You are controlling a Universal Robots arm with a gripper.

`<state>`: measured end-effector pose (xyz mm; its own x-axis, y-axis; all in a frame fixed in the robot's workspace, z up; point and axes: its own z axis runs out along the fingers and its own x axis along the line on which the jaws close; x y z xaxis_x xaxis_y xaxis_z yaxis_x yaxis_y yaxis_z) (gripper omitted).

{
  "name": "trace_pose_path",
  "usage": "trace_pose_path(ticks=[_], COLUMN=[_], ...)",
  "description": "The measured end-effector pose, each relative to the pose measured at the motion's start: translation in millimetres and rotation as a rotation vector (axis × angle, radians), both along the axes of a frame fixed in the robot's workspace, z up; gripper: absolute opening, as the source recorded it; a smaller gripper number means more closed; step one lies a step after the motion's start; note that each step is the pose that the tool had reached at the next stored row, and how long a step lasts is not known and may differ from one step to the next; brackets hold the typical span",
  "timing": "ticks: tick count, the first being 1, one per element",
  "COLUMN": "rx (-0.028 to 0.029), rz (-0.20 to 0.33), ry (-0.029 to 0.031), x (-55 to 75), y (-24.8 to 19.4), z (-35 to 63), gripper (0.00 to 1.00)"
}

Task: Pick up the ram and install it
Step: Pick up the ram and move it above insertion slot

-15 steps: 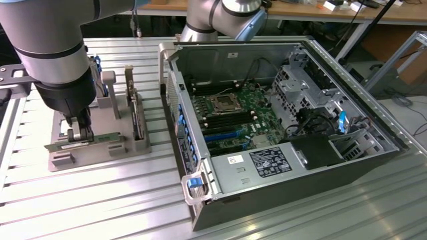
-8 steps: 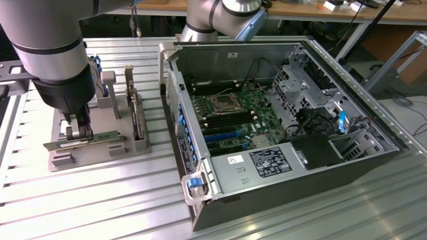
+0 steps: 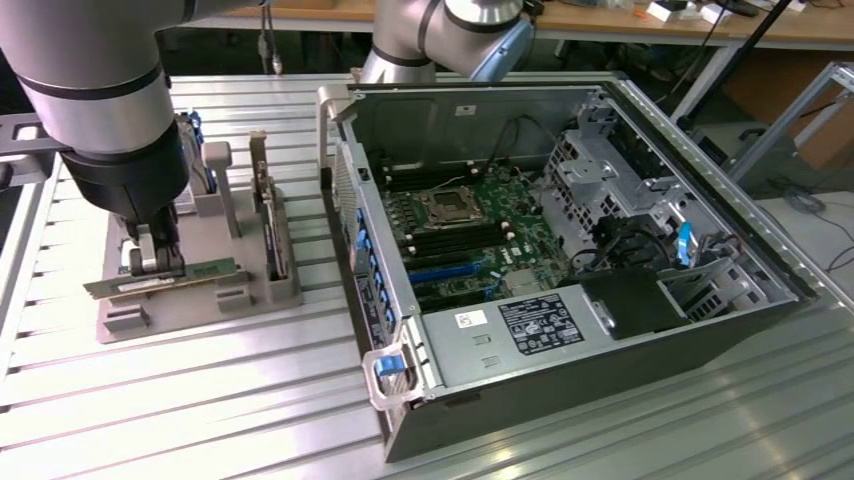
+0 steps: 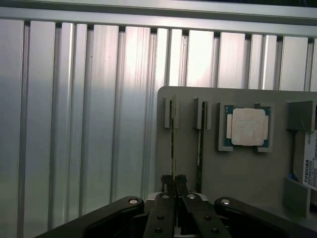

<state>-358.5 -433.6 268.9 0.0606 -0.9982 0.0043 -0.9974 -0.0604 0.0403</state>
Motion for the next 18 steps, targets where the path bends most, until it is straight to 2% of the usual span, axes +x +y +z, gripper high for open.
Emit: trace_pose_path(ticks=[18], rx=[0.0], rz=[0.0], ry=[-0.0001], x=[0.1], y=[0.0], z=[14.1], gripper=[0.12])
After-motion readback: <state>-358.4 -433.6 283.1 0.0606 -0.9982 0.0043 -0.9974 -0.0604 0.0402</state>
